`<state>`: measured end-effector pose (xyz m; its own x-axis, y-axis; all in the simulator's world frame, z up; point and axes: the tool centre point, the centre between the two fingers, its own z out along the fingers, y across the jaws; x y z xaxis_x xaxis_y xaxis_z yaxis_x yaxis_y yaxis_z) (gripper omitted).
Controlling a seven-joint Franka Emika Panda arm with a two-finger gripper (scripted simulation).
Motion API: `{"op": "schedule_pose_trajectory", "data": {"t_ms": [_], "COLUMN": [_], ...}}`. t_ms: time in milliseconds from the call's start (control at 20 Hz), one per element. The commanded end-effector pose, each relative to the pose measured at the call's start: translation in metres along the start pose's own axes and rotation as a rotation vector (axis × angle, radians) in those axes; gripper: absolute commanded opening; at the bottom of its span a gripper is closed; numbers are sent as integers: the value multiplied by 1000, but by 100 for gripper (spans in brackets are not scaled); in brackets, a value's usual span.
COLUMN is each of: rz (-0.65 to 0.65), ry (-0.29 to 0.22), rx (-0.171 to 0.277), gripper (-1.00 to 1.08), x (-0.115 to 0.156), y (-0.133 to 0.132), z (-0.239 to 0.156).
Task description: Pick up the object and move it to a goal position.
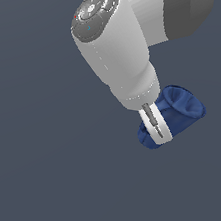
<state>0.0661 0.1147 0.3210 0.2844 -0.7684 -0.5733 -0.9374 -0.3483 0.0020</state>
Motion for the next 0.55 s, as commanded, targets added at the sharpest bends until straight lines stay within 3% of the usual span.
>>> {"op": "schedule_pose_trajectory", "data": {"t_ms": [0, 250, 500], "rz": [0, 0, 0], "ry": [0, -1, -1], "rx": [2, 2, 2], "gripper": [-100, -100, -100], "x": [-21, -42, -44], "y": [-4, -8, -10], "z": [-7, -14, -15]}}
